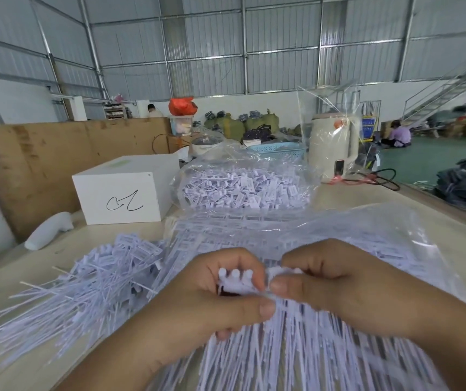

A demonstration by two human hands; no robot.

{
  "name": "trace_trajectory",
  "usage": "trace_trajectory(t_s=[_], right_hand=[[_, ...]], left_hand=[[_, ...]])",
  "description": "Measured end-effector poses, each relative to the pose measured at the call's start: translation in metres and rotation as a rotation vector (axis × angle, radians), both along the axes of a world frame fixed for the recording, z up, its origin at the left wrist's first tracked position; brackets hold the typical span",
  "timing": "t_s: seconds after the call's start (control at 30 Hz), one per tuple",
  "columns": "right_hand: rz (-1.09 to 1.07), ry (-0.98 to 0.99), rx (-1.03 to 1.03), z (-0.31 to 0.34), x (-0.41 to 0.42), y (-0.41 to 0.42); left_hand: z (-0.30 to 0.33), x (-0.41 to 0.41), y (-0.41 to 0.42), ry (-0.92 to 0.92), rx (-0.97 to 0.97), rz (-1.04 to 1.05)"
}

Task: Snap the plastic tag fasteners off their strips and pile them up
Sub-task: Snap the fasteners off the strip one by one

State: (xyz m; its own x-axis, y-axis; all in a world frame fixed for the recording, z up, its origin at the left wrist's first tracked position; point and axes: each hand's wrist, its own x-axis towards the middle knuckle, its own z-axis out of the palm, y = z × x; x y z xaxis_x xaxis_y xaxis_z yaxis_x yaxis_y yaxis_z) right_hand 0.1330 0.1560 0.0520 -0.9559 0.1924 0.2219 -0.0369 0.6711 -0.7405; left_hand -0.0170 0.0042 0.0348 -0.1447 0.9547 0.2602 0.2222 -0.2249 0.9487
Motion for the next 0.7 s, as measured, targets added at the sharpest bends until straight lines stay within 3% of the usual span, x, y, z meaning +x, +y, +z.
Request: trace_trajectory(t_s=[0.2,0.33,0.4,0.5,0.6,0.7], right_hand=[[-0.289,0.343,0.089,-0.011,-0.015,-0.020],[-0.524,0.510,-0.140,-0.003,-0.009,-0.006],[-0.458,0.508,-0.151,0.002,-0.004,0.001],[-0.179,0.383,-0.169,-0.001,-0.003,-0.008],[0.029,0.202,-0.209,-0.003,-0.002,-0.014],[0.073,0.218,-0.184,-0.009,-0.005,-0.018]], left_hand=[[-0.008,0.015,0.013,-0.116,0.199,0.291],[-0.009,0.013,0.010,-0.232,0.231,0.374],[-0.007,0.013,0.007,-0.191,0.176,0.270],[-0.003,0.015,0.003,-0.151,0.087,0.054],[-0.002,0.015,0.002,-0.148,0.067,0.011],[-0.001,0.013,-0.001,-0.163,0.060,-0.016]])
